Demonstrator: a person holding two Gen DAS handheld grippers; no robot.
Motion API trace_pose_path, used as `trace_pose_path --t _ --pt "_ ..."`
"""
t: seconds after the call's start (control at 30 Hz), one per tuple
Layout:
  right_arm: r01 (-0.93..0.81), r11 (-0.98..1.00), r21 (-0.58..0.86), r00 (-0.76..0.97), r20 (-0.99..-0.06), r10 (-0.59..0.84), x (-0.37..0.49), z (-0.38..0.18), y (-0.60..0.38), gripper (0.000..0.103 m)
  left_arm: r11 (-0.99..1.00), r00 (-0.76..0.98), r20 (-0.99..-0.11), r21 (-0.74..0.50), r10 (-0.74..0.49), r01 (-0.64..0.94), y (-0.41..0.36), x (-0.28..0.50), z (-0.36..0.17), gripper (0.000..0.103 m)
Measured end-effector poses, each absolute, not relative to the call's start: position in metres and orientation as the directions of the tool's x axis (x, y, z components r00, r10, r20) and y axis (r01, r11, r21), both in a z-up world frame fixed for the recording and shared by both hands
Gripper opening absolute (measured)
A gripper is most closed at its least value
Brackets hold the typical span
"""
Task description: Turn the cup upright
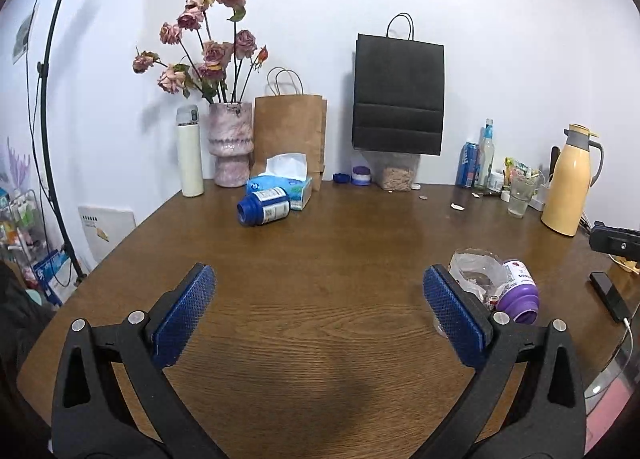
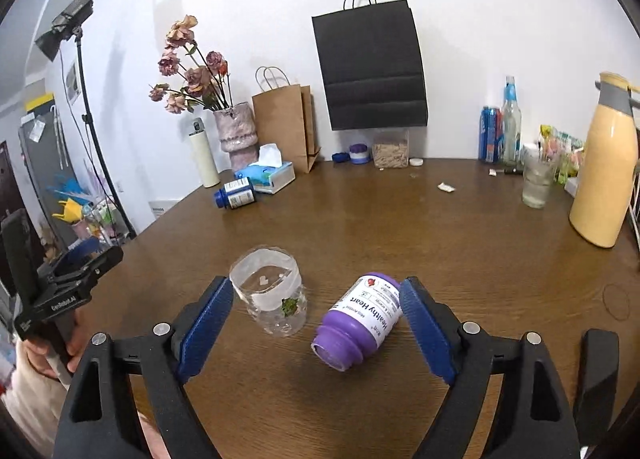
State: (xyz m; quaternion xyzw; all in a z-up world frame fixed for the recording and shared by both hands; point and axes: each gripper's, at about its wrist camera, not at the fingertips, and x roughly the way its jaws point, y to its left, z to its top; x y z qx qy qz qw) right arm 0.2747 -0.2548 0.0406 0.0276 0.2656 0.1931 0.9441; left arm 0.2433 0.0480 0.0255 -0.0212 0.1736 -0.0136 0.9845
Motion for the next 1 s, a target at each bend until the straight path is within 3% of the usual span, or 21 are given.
trace_pose_path --t 0.5,0.7,0.8,1.0 --pt "-0.359 0.925 0.125 0.802 -0.465 0.375 0.239 0.042 -0.252 0.089 0.998 0.95 -0.311 -0.057 0.014 -0.033 0.051 0.199 0.033 0.103" --pt "-0.4 0.915 0.049 0.846 -0.364 0.39 0.171 0.041 -0.251 0.089 0.996 0.957 -0.277 0.05 0.081 -0.069 0.023 0.132 0.034 0.103" --pt "-0.395 0.917 0.055 0.867 -0.306 0.393 0.134 0.036 -0.251 0.089 0.995 0.956 -0.277 0.014 0.098 -0.098 0.015 0.096 0.022 0.103" --pt "-0.377 0.925 0.05 0.895 -0.238 0.377 0.057 0.01 -0.243 0.089 0.997 0.985 -0.158 -0.03 0.071 -0.076 0.014 0.016 -0.001 0.103"
